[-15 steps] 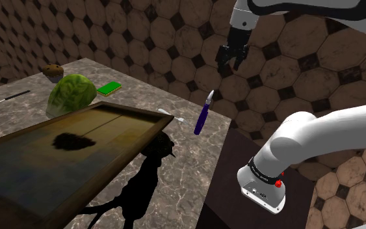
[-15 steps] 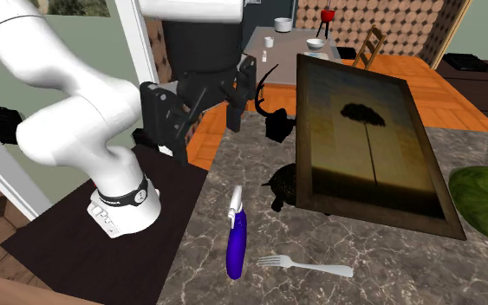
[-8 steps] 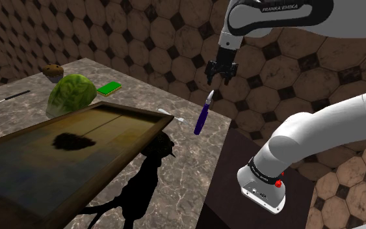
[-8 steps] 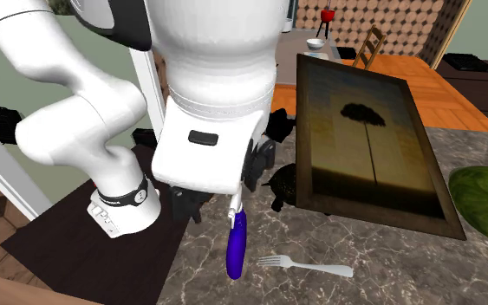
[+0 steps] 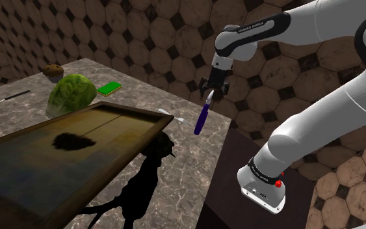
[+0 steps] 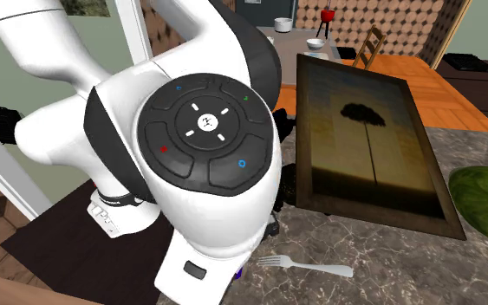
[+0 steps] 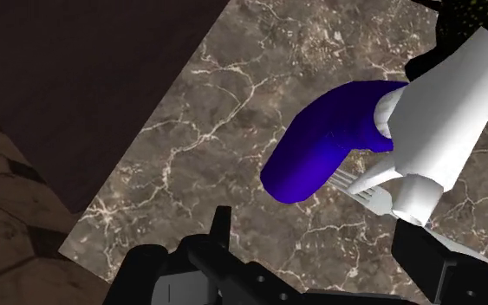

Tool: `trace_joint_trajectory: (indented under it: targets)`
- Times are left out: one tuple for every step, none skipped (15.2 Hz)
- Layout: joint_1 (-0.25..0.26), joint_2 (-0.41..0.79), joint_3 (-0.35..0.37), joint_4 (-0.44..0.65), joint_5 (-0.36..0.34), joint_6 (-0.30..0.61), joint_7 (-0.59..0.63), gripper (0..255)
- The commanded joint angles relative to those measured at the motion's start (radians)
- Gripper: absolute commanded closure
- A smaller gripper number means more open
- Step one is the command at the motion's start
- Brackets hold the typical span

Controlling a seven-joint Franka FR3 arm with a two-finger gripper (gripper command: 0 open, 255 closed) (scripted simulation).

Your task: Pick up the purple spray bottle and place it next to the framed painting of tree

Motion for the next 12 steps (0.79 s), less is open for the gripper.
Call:
trace_joint_trajectory:
  targets:
    - [-0.006, 0.062, -0.016, -0.008, 0.047, 0.048, 0.009, 0]
    - [-0.007, 0.086, -0.022, -0.011, 0.066, 0.066, 0.01, 0]
    - [-0.005, 0.091, -0.02, -0.021, 0.07, 0.08, 0.008, 0]
    - [-0.003, 0.097, -0.018, -0.03, 0.074, 0.095, 0.005, 0]
    - [-0.001, 0.102, -0.017, -0.038, 0.079, 0.109, 0.003, 0]
    - [0.002, 0.109, -0.015, -0.047, 0.084, 0.124, 0.0, 0]
    - [0.004, 0.115, -0.014, -0.055, 0.089, 0.138, -0.003, 0]
    - [0.006, 0.122, -0.012, -0.063, 0.094, 0.153, -0.006, 0]
    - [0.009, 0.128, -0.01, -0.071, 0.1, 0.167, -0.009, 0]
    - [0.01, 0.133, -0.009, -0.075, 0.103, 0.176, -0.011, 0]
    - [0.01, 0.132, -0.009, -0.076, 0.103, 0.176, -0.011, 0]
    - [0.01, 0.133, -0.009, -0.075, 0.103, 0.176, -0.011, 0]
